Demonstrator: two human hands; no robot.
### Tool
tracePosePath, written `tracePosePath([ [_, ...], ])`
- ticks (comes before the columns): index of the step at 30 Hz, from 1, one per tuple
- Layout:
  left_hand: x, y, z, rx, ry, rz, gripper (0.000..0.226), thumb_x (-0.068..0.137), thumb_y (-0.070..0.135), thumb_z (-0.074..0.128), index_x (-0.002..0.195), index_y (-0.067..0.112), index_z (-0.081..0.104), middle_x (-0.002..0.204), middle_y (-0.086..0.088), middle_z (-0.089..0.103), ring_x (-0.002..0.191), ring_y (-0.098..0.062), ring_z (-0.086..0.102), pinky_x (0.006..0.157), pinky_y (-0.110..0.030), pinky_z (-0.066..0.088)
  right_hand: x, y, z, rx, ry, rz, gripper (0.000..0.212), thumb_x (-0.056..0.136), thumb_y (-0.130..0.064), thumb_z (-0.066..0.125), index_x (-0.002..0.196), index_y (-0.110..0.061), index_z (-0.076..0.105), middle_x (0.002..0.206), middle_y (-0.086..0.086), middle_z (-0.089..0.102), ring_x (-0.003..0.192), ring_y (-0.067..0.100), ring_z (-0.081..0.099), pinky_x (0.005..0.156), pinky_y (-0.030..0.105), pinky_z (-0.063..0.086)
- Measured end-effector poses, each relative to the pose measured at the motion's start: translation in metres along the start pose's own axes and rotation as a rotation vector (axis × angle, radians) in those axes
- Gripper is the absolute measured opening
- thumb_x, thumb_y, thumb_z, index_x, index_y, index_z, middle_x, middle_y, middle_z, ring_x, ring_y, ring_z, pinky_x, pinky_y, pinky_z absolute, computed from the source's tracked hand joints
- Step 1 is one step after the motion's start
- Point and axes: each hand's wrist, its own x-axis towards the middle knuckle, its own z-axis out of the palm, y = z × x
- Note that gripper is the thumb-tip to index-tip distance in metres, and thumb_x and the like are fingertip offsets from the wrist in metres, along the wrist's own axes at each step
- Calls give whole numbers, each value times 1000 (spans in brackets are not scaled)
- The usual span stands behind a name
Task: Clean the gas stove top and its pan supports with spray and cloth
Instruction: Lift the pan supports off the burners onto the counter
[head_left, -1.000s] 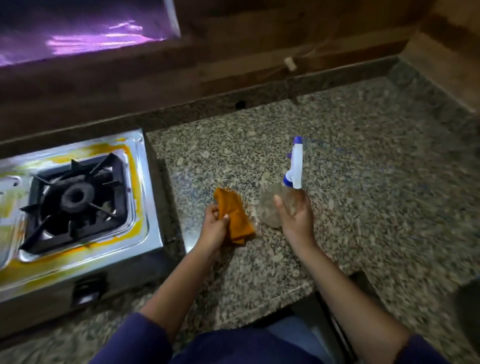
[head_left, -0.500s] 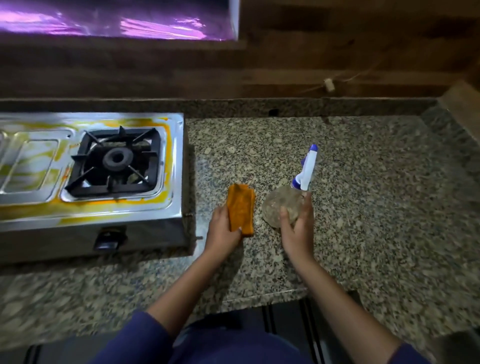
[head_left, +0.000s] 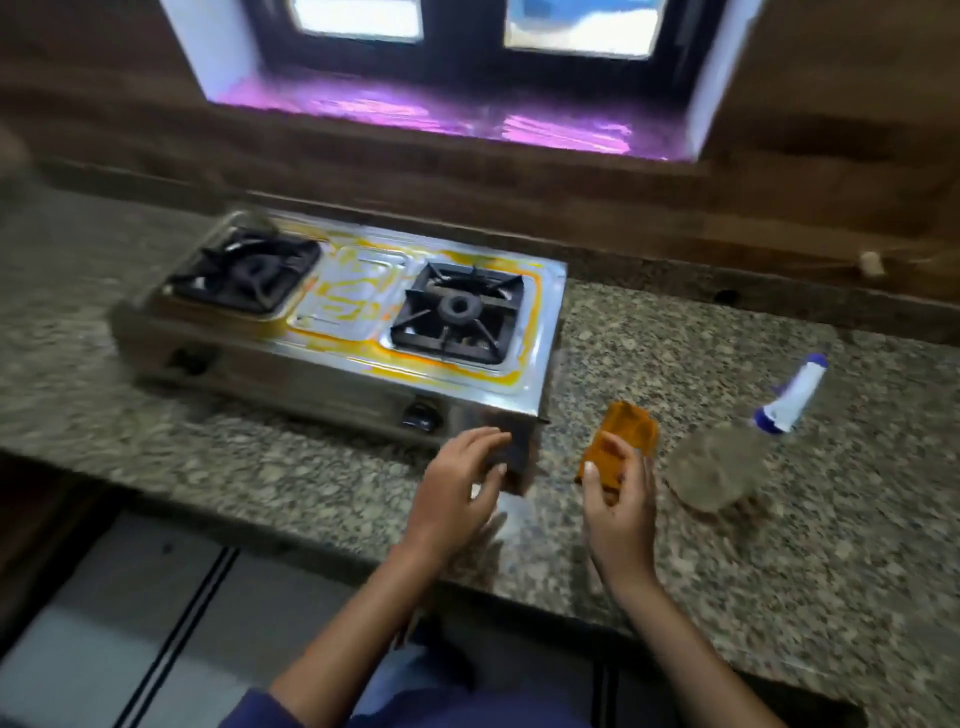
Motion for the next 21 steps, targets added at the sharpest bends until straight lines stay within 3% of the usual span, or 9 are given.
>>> tracePosePath([
  [5,-4,-58,-70,298,103,-120,55,89,40,47,138,15,52,142,-2,51,134,-20,42,111,-38,36,28,-47,59,22,-88,-118,30,90,-24,53,120,-28,53,113,-4,56,111,17,53,94,27,40],
  [10,10,-125,-114,594,33,-156,72,90,52,39,149,12,34,156,-5,32,147,-23,23,115,-49,26,57,-70,114,-115,42,-185,32,87,-24,54,115,-14,63,106,2,61,101,25,56,89,38,45],
  [15,27,-177,-135,649,-54,145,69,90,49,43,147,10,38,156,-7,34,144,-22,29,112,-48,25,85,-85,160,-285,224,-129,30,89,-18,59,116,-6,65,107,13,64,103,31,58,89,35,43],
  [21,39,-208,-154,619,-22,439,64,88,43,52,143,12,46,150,-4,44,136,-20,43,110,-46,30,109,-90,196,-698,178,37,33,93,-23,59,120,-5,66,116,19,62,111,39,49,92,42,43],
])
